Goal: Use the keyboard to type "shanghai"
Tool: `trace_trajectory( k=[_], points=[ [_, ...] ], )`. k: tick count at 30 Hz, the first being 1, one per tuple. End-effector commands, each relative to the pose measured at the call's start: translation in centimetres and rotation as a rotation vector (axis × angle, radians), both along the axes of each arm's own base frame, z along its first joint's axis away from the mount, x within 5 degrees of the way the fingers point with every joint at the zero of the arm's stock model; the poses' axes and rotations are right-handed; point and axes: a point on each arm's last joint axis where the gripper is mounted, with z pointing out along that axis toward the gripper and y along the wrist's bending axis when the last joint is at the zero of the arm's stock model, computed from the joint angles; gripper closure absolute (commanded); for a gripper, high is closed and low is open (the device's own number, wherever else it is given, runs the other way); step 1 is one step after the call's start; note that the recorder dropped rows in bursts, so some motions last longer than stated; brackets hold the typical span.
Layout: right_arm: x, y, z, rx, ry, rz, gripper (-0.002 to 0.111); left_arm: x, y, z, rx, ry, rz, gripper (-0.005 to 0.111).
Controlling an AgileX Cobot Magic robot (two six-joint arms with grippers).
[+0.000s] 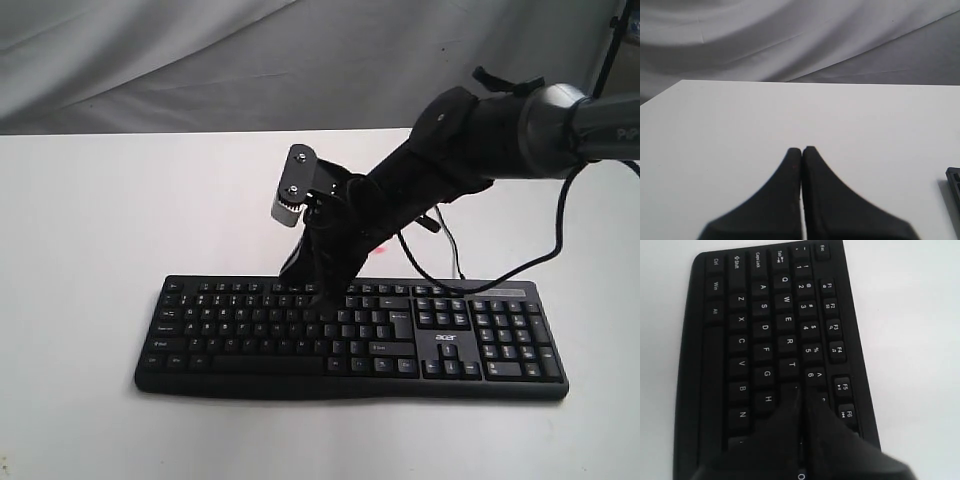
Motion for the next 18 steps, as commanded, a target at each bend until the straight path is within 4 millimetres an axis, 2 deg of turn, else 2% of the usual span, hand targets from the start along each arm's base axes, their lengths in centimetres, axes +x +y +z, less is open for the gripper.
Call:
trace_trajectory(
  k=[1,7,11,18],
  points=[
    [-0.1,-0.6,0.3,0.011,0.007,0.013,0.108,0.0,0.0,-0.1,-0.002,-0.006,-0.004,0.106],
    [0.1,-1.5,0.2,0.017,0.026,0.003,0.108,0.0,0.0,-0.1,-0.002,-0.006,-0.004,0.106],
    [-0.1,-1.9,-0.6,-0.003,0.012,0.001,0.108,0.0,0.0,-0.1,-0.002,-0.006,-0.004,0.106],
    [-0.3,-1.6,-0.6,0.012,0.009,0.006,0.108,0.0,0.0,-0.1,-0.002,-0.006,-0.004,0.106]
  ],
)
